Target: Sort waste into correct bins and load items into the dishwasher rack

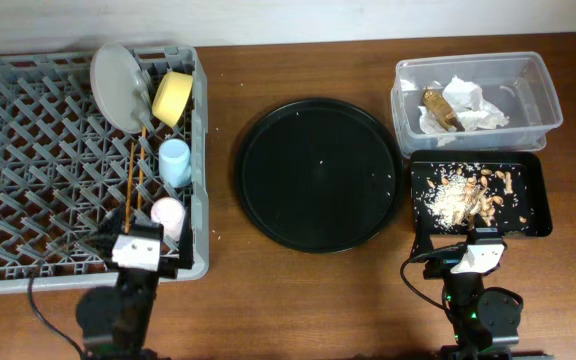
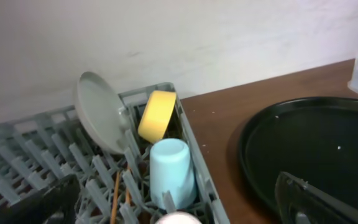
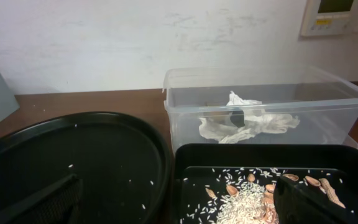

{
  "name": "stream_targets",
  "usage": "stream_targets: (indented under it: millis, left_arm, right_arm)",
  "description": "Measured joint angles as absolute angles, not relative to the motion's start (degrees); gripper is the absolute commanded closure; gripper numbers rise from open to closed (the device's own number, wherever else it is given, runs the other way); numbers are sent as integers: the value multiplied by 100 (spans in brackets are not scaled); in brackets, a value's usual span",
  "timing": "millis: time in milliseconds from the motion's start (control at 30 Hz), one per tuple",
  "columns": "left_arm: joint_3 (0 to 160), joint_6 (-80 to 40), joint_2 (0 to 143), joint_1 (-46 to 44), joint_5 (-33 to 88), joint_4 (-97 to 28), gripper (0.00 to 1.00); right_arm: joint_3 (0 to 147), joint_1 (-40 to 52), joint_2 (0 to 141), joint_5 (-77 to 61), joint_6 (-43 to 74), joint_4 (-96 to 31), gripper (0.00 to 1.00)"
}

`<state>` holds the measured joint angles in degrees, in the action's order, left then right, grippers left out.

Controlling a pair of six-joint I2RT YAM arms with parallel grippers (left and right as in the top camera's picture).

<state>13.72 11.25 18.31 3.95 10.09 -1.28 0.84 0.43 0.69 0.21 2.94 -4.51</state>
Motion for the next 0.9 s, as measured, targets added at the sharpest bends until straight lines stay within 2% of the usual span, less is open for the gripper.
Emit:
stream_targets:
  millis: [600, 900]
  left_arm:
    - [183, 1041, 123, 395, 657, -338, 1]
    - [95, 1041, 95, 395, 657, -410, 1]
  right_arm:
    - [84, 43, 69, 21, 296, -451, 2]
    - [84, 43, 69, 21, 296, -451, 1]
